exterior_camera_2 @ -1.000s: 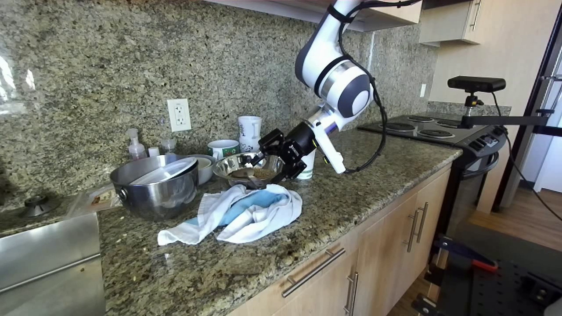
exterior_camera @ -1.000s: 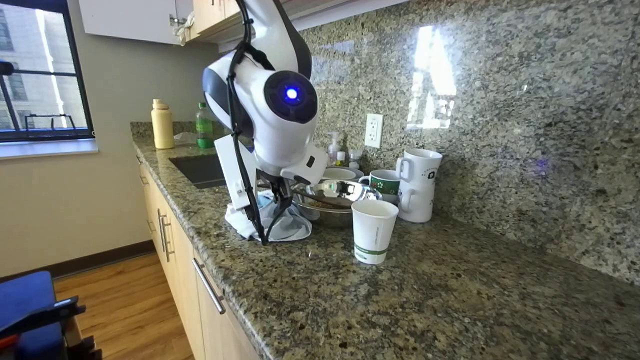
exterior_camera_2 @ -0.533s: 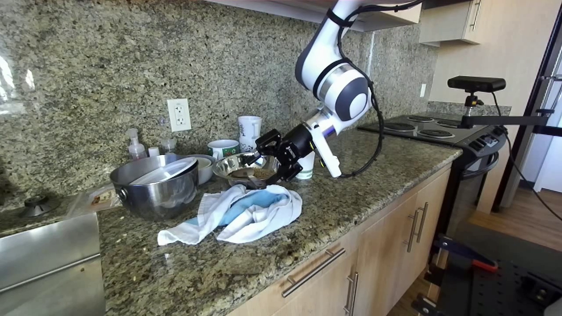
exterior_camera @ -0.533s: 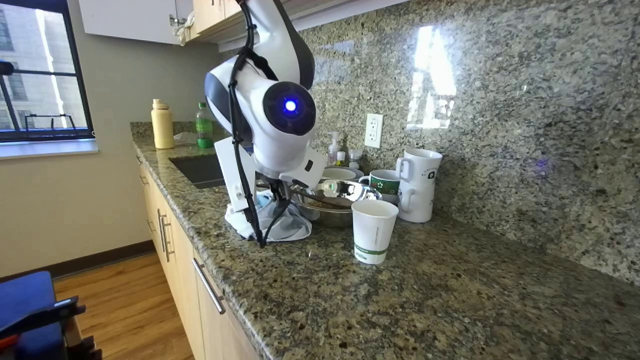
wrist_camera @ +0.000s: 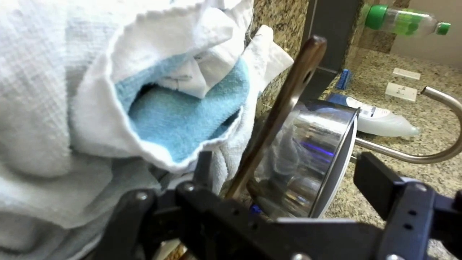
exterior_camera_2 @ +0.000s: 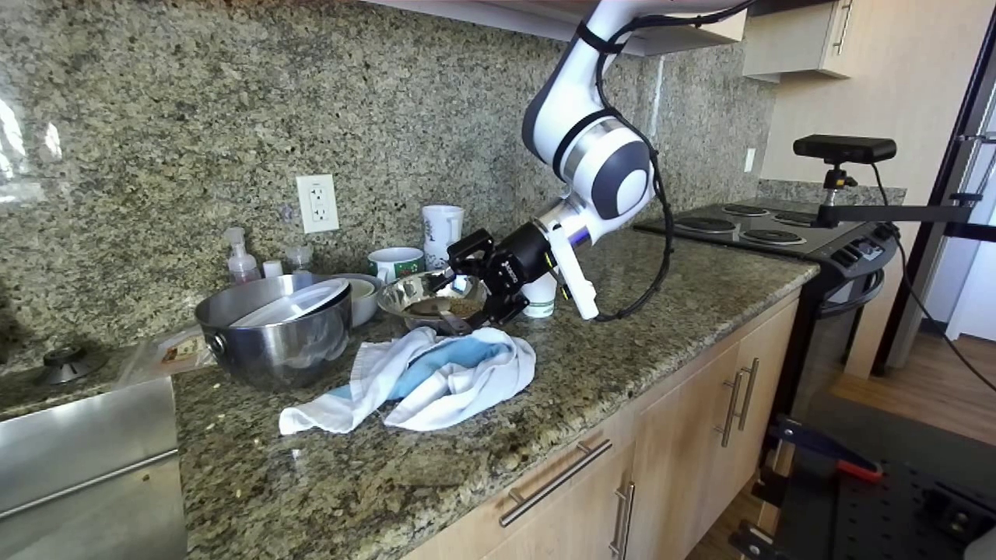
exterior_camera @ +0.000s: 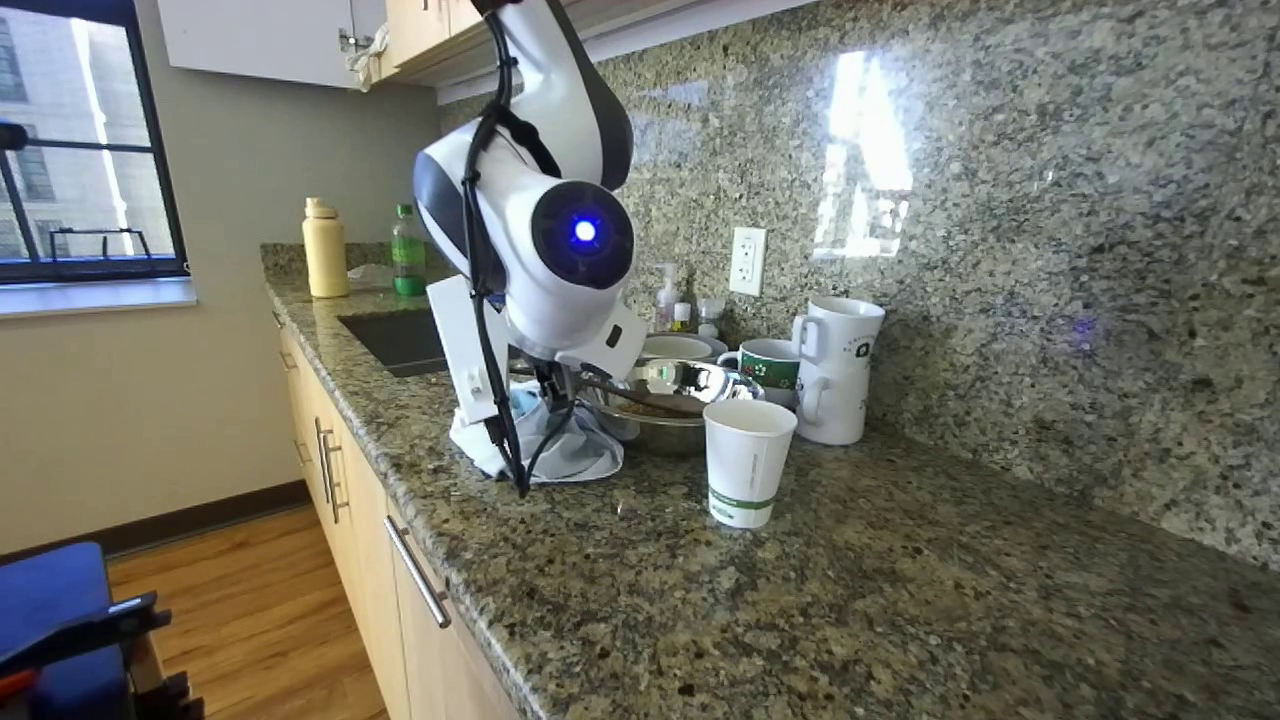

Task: Use the wooden cooking spoon to stir the object in the bowl

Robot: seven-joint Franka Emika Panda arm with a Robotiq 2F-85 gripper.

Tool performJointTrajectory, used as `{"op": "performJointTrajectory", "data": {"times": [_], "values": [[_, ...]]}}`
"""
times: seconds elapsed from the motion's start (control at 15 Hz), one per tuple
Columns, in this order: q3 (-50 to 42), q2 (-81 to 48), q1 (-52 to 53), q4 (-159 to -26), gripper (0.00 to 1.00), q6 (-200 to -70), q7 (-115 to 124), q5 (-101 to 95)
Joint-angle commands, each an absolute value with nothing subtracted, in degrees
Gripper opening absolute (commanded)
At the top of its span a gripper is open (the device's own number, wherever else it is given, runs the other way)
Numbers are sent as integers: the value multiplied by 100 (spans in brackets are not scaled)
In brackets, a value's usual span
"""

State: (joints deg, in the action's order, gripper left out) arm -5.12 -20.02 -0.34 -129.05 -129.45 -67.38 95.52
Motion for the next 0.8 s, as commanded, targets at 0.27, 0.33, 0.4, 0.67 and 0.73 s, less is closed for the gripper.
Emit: {"op": "performJointTrajectory", "data": {"times": [0.27,0.33,0.4,0.67,0.73], "values": [[-463,-2206,-112,-12674,100,-12639,-6875,9672],[-465,-2222,-112,-12662,100,-12614,-6875,9668],[-466,-2238,-112,-12649,100,-12589,-6875,9668],[-472,-2298,-117,-12604,100,-12525,-6882,9675],[-475,-2305,-119,-12601,75,-12520,-6882,9679]]}}
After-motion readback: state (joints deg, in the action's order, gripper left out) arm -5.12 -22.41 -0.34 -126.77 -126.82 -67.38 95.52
